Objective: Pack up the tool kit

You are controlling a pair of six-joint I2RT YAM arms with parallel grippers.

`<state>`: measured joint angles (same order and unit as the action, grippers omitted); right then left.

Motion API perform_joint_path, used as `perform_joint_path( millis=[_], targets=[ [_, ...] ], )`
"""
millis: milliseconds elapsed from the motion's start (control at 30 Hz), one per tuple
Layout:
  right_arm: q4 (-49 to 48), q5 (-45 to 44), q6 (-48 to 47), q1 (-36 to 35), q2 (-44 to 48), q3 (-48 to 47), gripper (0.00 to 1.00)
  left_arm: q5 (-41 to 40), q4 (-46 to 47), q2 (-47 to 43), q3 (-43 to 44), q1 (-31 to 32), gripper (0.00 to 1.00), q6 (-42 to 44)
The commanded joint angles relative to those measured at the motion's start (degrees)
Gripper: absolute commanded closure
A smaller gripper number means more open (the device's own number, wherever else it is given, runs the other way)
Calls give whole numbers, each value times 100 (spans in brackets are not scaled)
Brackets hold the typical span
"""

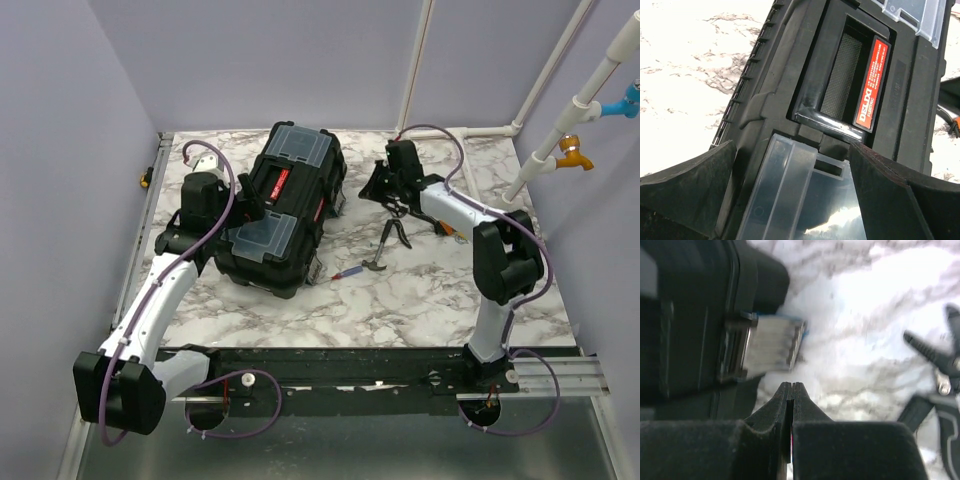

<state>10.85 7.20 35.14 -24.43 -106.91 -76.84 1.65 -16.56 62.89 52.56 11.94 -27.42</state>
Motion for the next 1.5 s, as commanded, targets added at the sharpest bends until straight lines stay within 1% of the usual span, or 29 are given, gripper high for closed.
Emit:
perform_joint_path(
  millis=[0, 67, 167, 333, 500, 567, 633, 767, 867, 967, 1033, 1133, 1233, 1300, 1400, 1467],
  targets=[
    [-52, -211, -200, 122, -687, -762, 96, -448, -644, -178, 483, 222, 2, 40],
    [-37, 74, -191, 300, -1045, -1188, 96, -836, -872, -191, 769, 472, 1, 151],
    [149, 793, -225, 618, -1713, -1911, 96, -1379, -1273, -94, 1383, 893, 2, 366],
    [571, 2012, -263, 925, -2793, -3272, 95, -1945, -1765, 416, 2285, 1747, 2, 724],
    [758, 3281, -280, 957, -3740, -4328, 95, -2087, -1826, 1117, 2906, 2386, 2, 1286],
    [839, 3808, -370, 957, -4011, -4580, 95, -2027, -1919, 1425, 3208, 2593, 2, 1496],
    [824, 4057, -496, 957, -4144, -4584, 94, -2039, -2078, 1761, 3532, 2800, 2, 1684],
    [863, 4157, -650, 954, -4361, -4602, 93, -2278, -2355, 2417, 4166, 3217, 3, 2098],
    [936, 4628, -709, 903, -4531, -4743, 93, -2515, -2526, 2849, 4593, 3527, 3, 2359],
    [1219, 4629, -1054, 801, -4526, -4765, 93, -2504, -2668, 3230, 4974, 3669, 4, 2478],
    [1306, 4850, -1166, 794, -4481, -4646, 93, -2365, -2767, 3427, 5175, 3688, 4, 2507],
    [1402, 4941, -1493, 800, -4085, -4113, 93, -2138, -2851, 3673, 5368, 3686, 4, 2577],
    [1410, 5017, -1819, 824, -3608, -3510, 93, -2043, -3107, 4010, 5736, 3688, 4, 2625],
    [1460, 5164, -1973, 876, -3415, -3319, 92, -1998, -3221, 4224, 5935, 3689, 6, 2634],
    [1494, 5375, -2067, 973, -3181, -3131, 92, -1913, -3398, 4491, 6174, 3683, 11, 2637],
    [1573, 5431, -2122, 1013, -3046, -3081, 91, -1853, -3487, 4631, 6276, 3683, 13, 2624]
  ],
)
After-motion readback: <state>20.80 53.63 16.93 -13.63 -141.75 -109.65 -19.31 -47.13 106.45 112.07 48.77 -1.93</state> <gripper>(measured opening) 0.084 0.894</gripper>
